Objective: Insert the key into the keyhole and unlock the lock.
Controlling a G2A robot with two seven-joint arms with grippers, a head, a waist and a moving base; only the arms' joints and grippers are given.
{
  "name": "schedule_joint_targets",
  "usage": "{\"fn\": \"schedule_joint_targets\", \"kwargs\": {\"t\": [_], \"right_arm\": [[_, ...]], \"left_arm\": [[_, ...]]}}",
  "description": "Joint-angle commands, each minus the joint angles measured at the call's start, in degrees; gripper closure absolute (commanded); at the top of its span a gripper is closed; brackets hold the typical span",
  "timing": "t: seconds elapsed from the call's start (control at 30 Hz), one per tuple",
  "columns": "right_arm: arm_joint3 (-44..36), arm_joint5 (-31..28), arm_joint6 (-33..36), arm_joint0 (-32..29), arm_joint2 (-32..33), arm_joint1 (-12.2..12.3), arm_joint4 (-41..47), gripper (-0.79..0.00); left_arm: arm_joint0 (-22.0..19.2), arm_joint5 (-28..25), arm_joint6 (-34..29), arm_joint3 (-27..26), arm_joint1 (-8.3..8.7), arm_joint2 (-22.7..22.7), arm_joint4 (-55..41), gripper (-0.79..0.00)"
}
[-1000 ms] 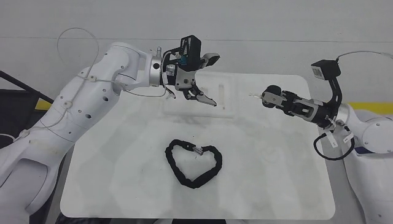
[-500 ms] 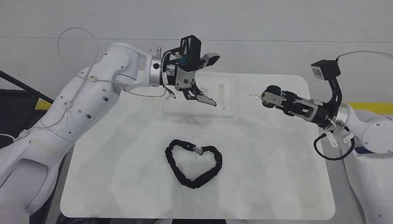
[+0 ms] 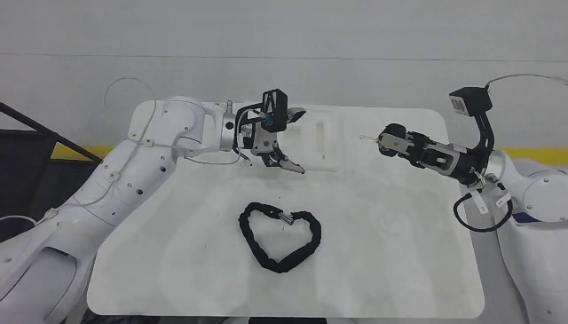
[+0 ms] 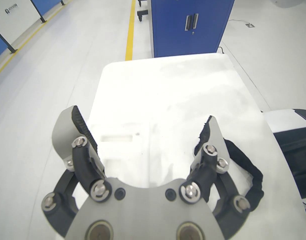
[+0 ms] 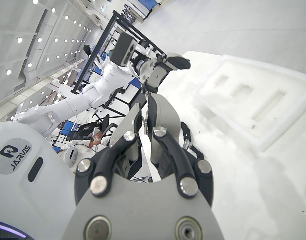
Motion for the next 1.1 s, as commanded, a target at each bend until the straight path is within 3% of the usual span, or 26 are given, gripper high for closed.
{"fn": "schedule_joint_targets", "kwargs": {"t": [0.0,0.27,0.53,0.8,1.07], "right_arm": [[0.0,0.0,0.0,0.0,0.0,0.0,0.0,0.0],[0.0,0.0,0.0,0.0,0.0,0.0,0.0,0.0],[0.0,0.0,0.0,0.0,0.0,0.0,0.0,0.0],[0.0,0.0,0.0,0.0,0.0,0.0,0.0,0.0],[0.0,0.0,0.0,0.0,0.0,0.0,0.0,0.0]], "left_arm": [[1.27,-0.96,-0.24,0.61,-0.11,0.31,-0.35,-0.785],[4.09,-2.61,-3.93,-0.43,-0.84,2.52,1.89,-0.785],[5.54,-2.61,-11.84,-3.34,-0.02,4.91,7.1,-0.785],[3.72,-2.61,-16.16,-2.32,0.54,9.57,8.92,-0.785],[-0.25,-2.61,-15.48,-2.75,1.14,16.82,7.81,-0.785]]}}
